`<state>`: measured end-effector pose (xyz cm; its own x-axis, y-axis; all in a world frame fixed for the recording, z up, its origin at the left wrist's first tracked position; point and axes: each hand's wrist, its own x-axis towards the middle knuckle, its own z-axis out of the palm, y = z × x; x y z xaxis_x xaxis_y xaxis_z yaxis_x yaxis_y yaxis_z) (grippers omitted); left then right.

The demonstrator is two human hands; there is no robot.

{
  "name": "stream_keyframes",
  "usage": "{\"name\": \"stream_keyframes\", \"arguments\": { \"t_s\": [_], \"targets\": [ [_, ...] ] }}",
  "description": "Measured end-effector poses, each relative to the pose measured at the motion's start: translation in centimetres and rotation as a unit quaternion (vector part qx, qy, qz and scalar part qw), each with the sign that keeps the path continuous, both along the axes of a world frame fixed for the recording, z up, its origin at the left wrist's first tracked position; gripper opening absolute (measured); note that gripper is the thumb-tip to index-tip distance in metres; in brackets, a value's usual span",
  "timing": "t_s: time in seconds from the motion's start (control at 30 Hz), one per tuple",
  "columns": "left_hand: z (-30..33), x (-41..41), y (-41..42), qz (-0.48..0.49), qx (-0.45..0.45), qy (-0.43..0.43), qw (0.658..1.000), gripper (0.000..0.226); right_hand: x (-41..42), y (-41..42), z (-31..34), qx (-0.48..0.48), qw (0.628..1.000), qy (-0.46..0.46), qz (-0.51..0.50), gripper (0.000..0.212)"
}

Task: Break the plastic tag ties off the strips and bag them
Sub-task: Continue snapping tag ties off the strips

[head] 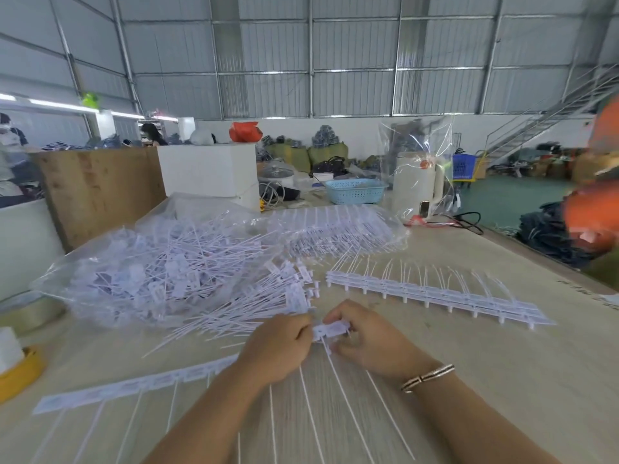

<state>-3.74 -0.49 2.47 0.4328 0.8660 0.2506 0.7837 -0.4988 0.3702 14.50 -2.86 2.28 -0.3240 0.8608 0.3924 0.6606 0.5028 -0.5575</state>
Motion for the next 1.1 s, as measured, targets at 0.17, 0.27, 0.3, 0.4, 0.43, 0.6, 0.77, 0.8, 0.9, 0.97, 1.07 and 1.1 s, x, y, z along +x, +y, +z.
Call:
{"name": "stream_keyframes", "arguments": {
  "t_s": [0.17,0.27,0.3,0.4,0.43,0.6,0.77,0.8,0.9,0.97,1.07,1.1],
  "targets": [
    [-0.5,-1.0,0.1,-0.043,-0.014,-0.068,0.997,0.039,-0.3,0.1,0.1,0.083,0.993,-0.078,-0.043,0.019],
    [-1.1,-1.5,0.3,-0.068,-0.033,-0.078,0.994,0.035,-0.4,-0.1,-0.1,0.12,0.983,-0.128,-0.044,0.016],
    [-1.2,-1.7,0.4,-0.076,-0.038,-0.079,0.993,0.034,-0.5,-0.1,-0.1,0.13,0.98,-0.142,-0.041,0.016],
    [-1.5,-2.1,0.5,-0.098,-0.046,-0.082,0.991,0.034,-0.7,-0.2,-0.1,0.152,0.973,-0.167,-0.037,0.016],
    [-1.6,-2.2,0.6,-0.104,-0.048,-0.083,0.99,0.035,-0.7,-0.2,-0.1,0.155,0.972,-0.174,-0.037,0.016],
    [-1.7,-2.3,0.9,-0.12,-0.058,-0.057,0.989,0.034,-0.7,-0.3,-0.2,0.134,0.972,-0.19,-0.029,0.021],
    [-1.3,-2.4,0.7,-0.132,-0.089,-0.083,0.984,0.03,-0.6,0.0,-0.5,0.115,0.978,-0.174,-0.027,0.017],
    [-1.3,-2.4,0.7,-0.134,-0.094,-0.088,0.983,0.028,-0.6,0.0,-0.6,0.112,0.978,-0.174,-0.025,0.017],
    [-1.2,-2.3,0.5,-0.136,-0.098,-0.092,0.981,0.026,-0.6,-0.1,-0.3,0.11,0.976,-0.188,-0.018,0.018],
    [-1.1,-2.5,0.5,-0.137,-0.112,-0.106,0.978,0.027,-0.8,-0.3,-0.1,0.114,0.973,-0.201,-0.015,0.019],
    [-0.9,-3.0,0.6,-0.141,-0.155,-0.116,0.971,0.027,-1.0,-1.0,0.1,0.087,0.982,-0.167,-0.026,0.018],
    [-0.9,-3.1,0.6,-0.147,-0.164,-0.111,0.969,0.025,-1.1,-1.1,0.2,0.061,0.987,-0.148,-0.027,0.016]
  ]
}}
